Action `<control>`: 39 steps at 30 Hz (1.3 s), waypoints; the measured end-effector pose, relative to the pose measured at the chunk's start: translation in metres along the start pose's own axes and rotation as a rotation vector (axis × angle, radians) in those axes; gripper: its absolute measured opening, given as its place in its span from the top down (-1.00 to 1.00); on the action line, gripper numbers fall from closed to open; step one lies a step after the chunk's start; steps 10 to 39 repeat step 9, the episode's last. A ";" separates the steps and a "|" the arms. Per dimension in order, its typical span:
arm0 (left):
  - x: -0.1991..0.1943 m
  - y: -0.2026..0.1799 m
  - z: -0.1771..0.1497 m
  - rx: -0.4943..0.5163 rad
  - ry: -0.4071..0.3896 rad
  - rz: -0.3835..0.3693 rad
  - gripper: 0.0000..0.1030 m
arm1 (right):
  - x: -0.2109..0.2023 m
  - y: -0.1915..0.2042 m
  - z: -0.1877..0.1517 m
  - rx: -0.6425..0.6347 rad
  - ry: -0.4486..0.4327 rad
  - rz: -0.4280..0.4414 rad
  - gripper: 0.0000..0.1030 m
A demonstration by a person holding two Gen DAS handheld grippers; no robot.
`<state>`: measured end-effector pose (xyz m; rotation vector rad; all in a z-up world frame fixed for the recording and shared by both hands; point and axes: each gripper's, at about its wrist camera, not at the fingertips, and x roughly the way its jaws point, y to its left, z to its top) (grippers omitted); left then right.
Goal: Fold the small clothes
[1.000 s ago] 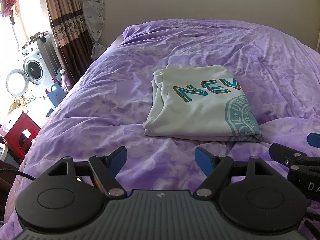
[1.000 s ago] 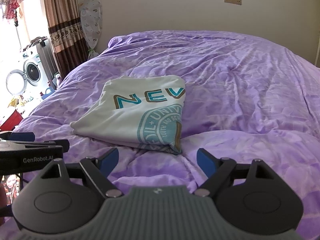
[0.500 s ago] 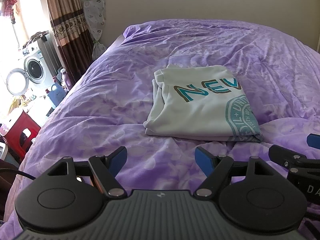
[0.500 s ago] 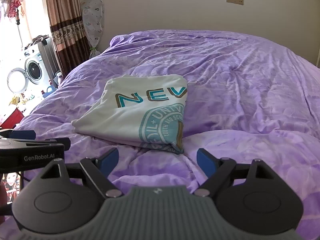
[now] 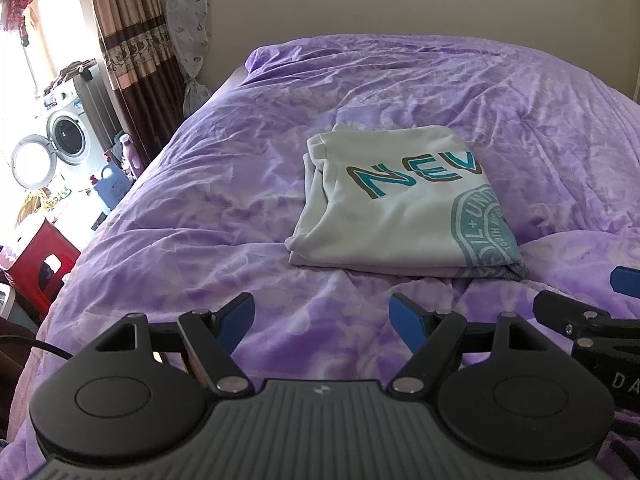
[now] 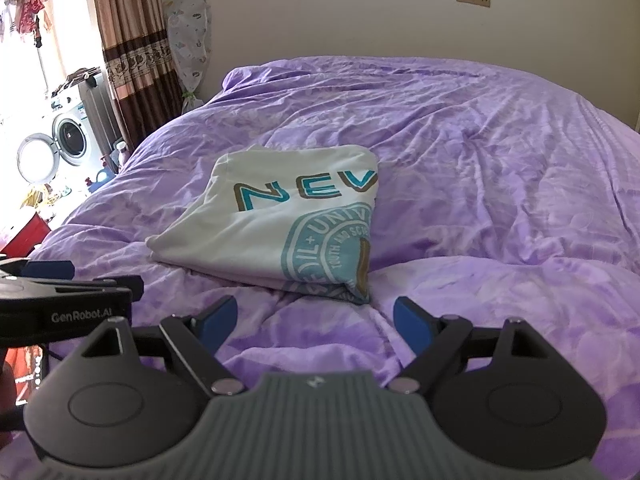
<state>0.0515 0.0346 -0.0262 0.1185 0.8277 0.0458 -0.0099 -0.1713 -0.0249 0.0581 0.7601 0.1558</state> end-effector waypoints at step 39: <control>0.001 -0.001 0.000 0.005 -0.001 0.000 -0.73 | 0.002 0.001 -0.001 -0.007 0.011 0.008 -0.57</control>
